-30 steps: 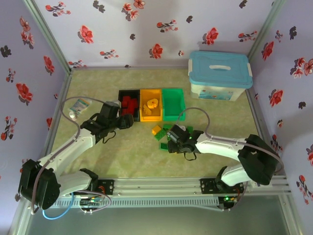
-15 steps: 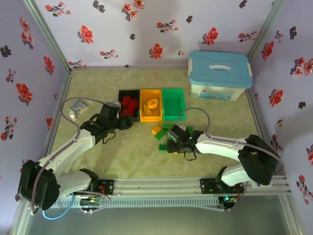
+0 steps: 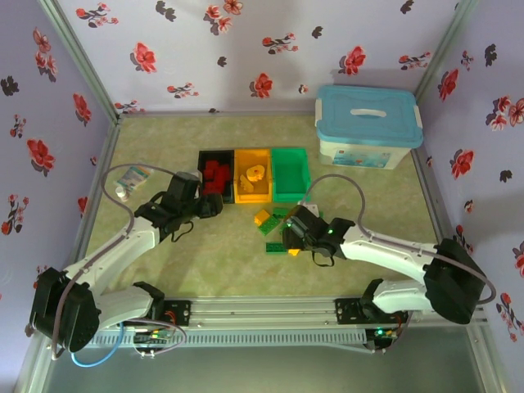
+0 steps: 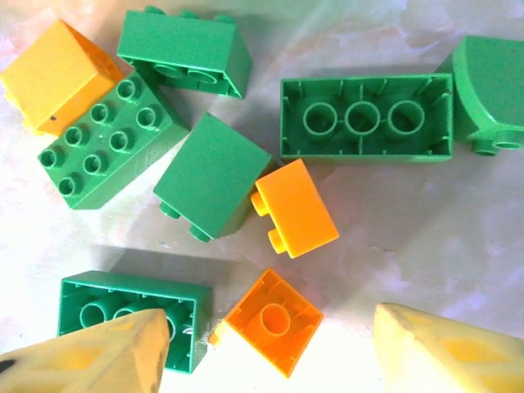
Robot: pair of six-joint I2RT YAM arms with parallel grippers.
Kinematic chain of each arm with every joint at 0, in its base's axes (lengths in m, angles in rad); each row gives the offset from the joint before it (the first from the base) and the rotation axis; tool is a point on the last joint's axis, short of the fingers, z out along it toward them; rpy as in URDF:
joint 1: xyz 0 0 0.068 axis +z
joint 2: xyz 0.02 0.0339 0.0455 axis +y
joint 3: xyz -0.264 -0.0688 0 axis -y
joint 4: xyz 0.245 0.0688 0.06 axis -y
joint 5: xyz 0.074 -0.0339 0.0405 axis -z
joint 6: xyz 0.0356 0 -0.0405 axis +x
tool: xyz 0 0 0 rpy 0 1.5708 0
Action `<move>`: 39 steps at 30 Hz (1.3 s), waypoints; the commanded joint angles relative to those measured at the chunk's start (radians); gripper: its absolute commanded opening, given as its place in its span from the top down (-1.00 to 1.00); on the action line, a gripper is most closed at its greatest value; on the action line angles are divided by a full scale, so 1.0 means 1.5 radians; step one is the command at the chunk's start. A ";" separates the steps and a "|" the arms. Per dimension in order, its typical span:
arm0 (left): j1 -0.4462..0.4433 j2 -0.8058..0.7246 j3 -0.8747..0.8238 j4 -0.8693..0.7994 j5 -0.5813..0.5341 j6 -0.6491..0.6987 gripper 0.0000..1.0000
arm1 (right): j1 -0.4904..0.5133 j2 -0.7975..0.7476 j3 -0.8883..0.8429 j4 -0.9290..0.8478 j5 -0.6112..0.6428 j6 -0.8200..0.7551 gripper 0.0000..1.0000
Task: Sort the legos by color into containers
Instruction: Pick up the lego from the bottom-center of the table.
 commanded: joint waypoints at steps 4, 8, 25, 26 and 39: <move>-0.005 -0.008 -0.011 0.016 -0.002 -0.013 -0.48 | -0.003 0.021 -0.013 -0.026 0.008 0.014 -0.20; -0.005 -0.009 -0.015 0.015 -0.002 -0.012 -0.48 | -0.003 0.044 -0.020 -0.011 -0.005 0.015 -0.17; -0.005 -0.014 -0.022 0.017 -0.003 -0.013 -0.48 | -0.002 0.094 -0.036 0.005 -0.012 0.030 -0.05; -0.005 -0.014 -0.021 0.017 -0.003 -0.013 -0.48 | -0.003 0.093 -0.036 0.005 -0.012 0.031 -0.03; -0.006 -0.023 -0.030 0.017 -0.007 -0.014 -0.48 | -0.003 0.082 -0.033 -0.003 -0.008 0.035 0.24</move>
